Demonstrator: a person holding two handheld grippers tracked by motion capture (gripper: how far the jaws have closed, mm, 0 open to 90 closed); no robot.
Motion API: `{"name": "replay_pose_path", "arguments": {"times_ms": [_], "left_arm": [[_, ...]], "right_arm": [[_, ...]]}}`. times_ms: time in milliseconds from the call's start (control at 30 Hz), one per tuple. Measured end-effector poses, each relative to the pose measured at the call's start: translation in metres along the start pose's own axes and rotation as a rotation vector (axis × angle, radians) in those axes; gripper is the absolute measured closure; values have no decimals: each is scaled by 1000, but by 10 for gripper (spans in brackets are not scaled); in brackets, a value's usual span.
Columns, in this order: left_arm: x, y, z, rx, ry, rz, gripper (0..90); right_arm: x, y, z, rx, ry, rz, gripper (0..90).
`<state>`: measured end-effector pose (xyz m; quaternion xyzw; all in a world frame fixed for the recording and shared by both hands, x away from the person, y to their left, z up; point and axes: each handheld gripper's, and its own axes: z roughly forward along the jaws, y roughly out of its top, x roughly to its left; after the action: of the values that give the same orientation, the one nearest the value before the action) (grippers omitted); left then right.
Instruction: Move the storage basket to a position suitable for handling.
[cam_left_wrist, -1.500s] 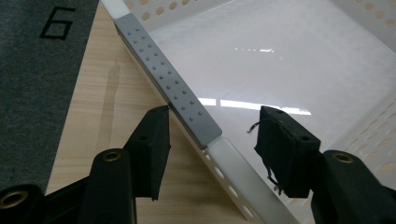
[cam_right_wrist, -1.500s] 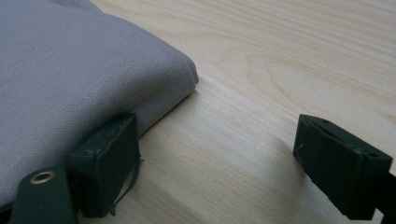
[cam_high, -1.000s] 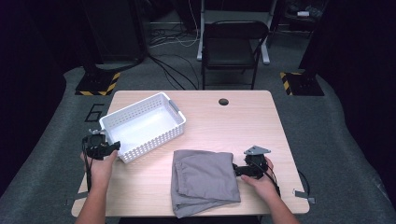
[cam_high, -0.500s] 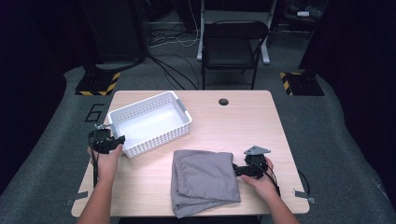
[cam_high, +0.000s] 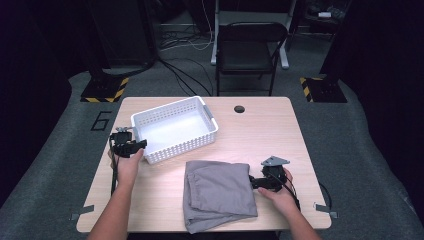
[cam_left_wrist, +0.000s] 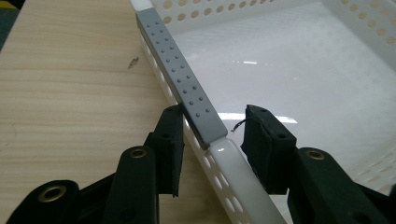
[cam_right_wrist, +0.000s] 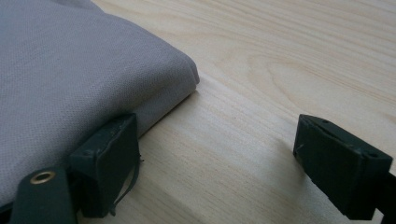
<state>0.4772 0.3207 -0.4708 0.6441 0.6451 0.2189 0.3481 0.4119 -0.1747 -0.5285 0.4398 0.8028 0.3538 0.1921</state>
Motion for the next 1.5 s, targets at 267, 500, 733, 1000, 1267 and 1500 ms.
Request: {"name": "replay_pose_path", "arguments": {"times_ms": [267,500,733,1000,1267,1500], "left_arm": [[-17,2,10,-7,-30,27,585],[-21,2,11,-8,-36,41,589],[-31,4,15,2,-44,69,592],[-50,7,22,14,-81,105,605],[-65,7,25,30,-111,151,634],[-73,7,28,31,-131,172,637]], "right_arm": [[0,0,0,0,3,-1,137],[0,0,0,0,6,0,137],[1,0,0,-3,6,4,137],[1,0,0,-2,6,8,137],[1,0,0,-3,6,5,137],[1,0,0,-1,7,3,137]]}}
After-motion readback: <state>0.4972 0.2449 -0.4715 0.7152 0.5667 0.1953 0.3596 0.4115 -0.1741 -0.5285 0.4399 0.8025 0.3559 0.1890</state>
